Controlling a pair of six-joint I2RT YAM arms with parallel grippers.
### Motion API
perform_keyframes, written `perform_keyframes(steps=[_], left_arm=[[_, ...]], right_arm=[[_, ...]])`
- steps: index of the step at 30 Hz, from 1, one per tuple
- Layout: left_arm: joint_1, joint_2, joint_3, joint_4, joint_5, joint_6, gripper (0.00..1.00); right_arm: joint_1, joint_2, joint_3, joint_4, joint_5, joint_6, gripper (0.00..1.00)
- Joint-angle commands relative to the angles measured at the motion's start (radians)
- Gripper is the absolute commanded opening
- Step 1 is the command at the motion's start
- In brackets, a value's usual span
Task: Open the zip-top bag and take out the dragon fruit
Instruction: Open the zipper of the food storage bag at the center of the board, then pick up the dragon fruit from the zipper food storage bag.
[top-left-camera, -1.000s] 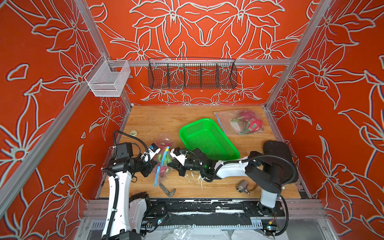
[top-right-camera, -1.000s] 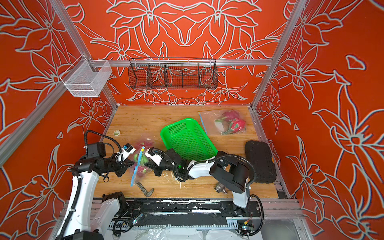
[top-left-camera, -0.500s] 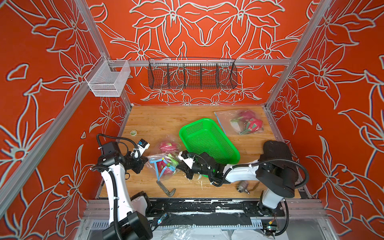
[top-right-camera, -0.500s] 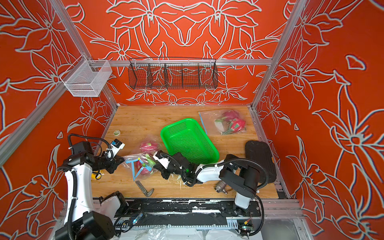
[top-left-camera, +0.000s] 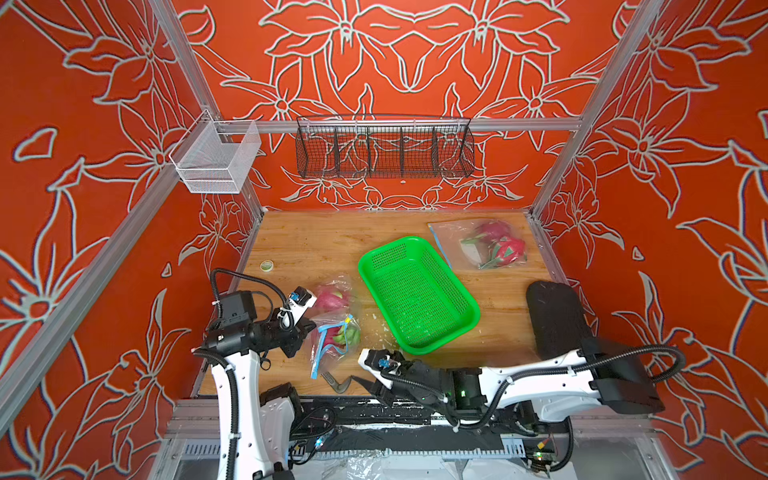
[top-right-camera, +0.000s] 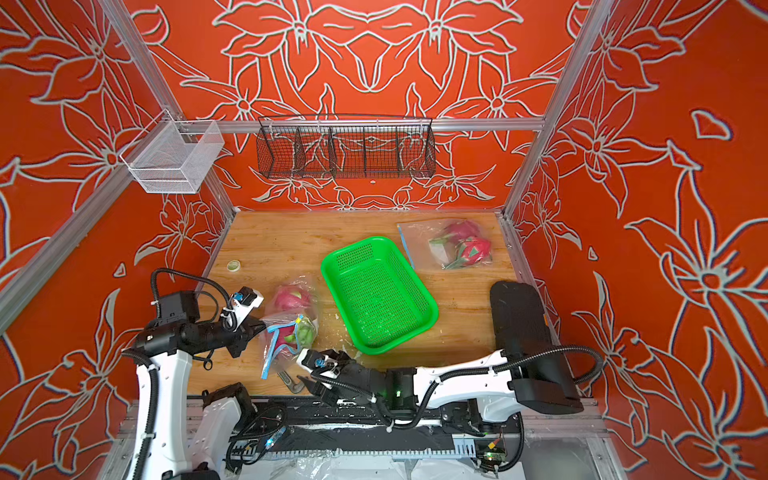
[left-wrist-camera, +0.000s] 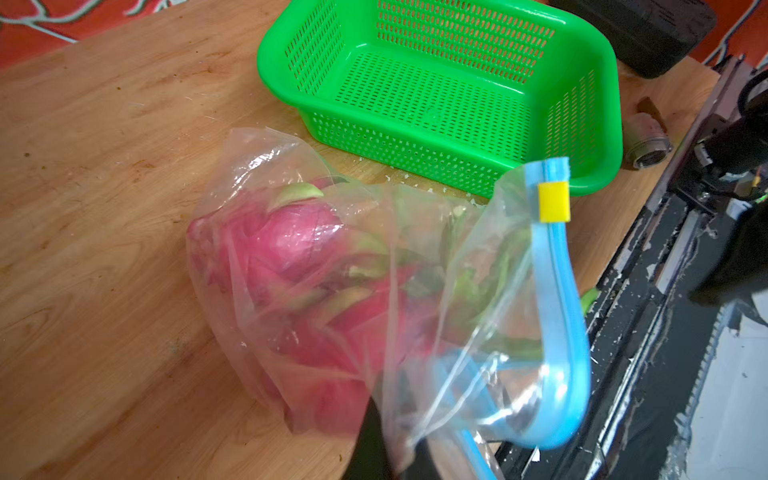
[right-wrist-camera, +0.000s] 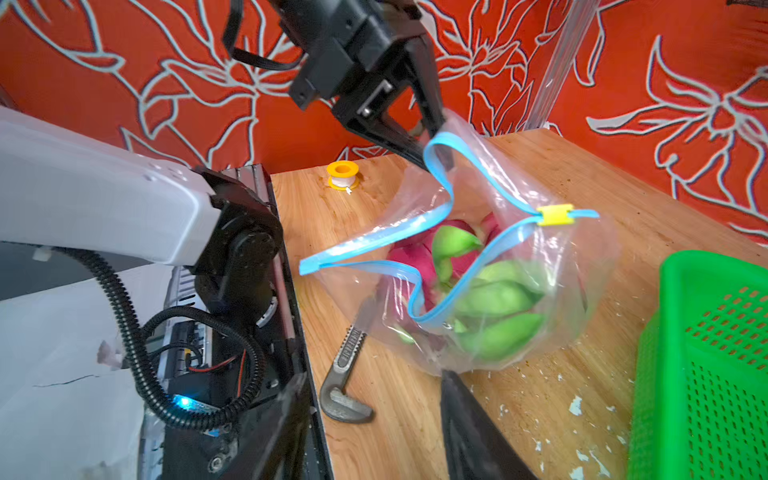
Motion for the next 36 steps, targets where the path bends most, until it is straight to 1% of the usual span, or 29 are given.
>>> perform_keyframes(steps=[1,3,5,9,17,18,20,21,22,23,24,25,26,27,29,31,33,35,36], left_arm=[[-0.016,0.003,-0.006,0.012,0.049,-0.033,0.0],[-0.027,-0.014,-0.018,0.016,0.048,-0.034,0.0],[-0.039,-0.032,-0.029,0.024,0.042,-0.04,0.0],[-0.046,-0.046,-0.034,0.024,0.036,-0.041,0.0],[-0.046,-0.032,-0.04,0.03,0.036,-0.031,0.0],[-0.048,-0.033,-0.043,0.03,0.038,-0.029,0.0],[-0.048,-0.036,-0.049,0.032,0.039,-0.027,0.0],[-0.049,-0.038,-0.052,0.036,0.037,-0.027,0.01],[-0.048,-0.038,-0.055,0.036,0.034,-0.028,0.08],[-0.049,-0.039,-0.058,0.041,0.028,-0.027,0.28],[-0.048,-0.037,-0.059,0.05,0.018,-0.03,0.48],[-0.048,-0.034,-0.058,0.062,0.004,-0.036,0.6],[-0.048,-0.027,-0.054,0.076,-0.024,-0.039,0.7],[-0.047,-0.013,-0.048,0.092,-0.059,-0.037,0.76],[-0.041,0.033,-0.025,0.111,-0.125,-0.024,0.78],[-0.017,0.103,0.026,0.097,-0.153,0.001,0.83],[0.029,0.189,0.092,0.093,-0.14,0.012,0.87],[0.074,0.284,0.152,0.1,-0.102,0.0,0.9],[0.083,0.324,0.178,0.098,-0.085,-0.002,0.91]], right_arm=[[0.003,0.059,0.088,-0.062,0.073,0.06,0.54],[0.001,0.113,0.139,-0.071,0.095,0.075,0.54],[-0.023,0.158,0.181,-0.078,0.094,0.096,0.54],[-0.099,0.22,0.237,-0.096,0.02,0.171,0.54],[-0.178,0.314,0.288,-0.076,-0.035,0.23,0.52],[-0.19,0.329,0.296,-0.07,-0.049,0.234,0.51],[-0.212,0.354,0.316,-0.057,-0.087,0.239,0.45],[-0.221,0.364,0.324,-0.048,-0.098,0.237,0.39],[-0.224,0.369,0.331,-0.045,-0.108,0.232,0.29],[-0.228,0.373,0.339,-0.046,-0.118,0.226,0.17],[-0.231,0.368,0.342,-0.05,-0.125,0.221,0.07],[-0.23,0.358,0.339,-0.051,-0.13,0.215,0.0],[-0.23,0.346,0.334,-0.061,-0.133,0.209,0.0],[-0.231,0.329,0.325,-0.069,-0.133,0.206,0.0],[-0.231,0.3,0.301,-0.078,-0.135,0.198,0.0],[-0.231,0.273,0.278,-0.082,-0.14,0.194,0.0],[-0.23,0.251,0.258,-0.094,-0.148,0.193,0.0],[-0.231,0.23,0.234,-0.099,-0.15,0.19,0.0],[-0.23,0.22,0.219,-0.095,-0.15,0.189,0.0]])
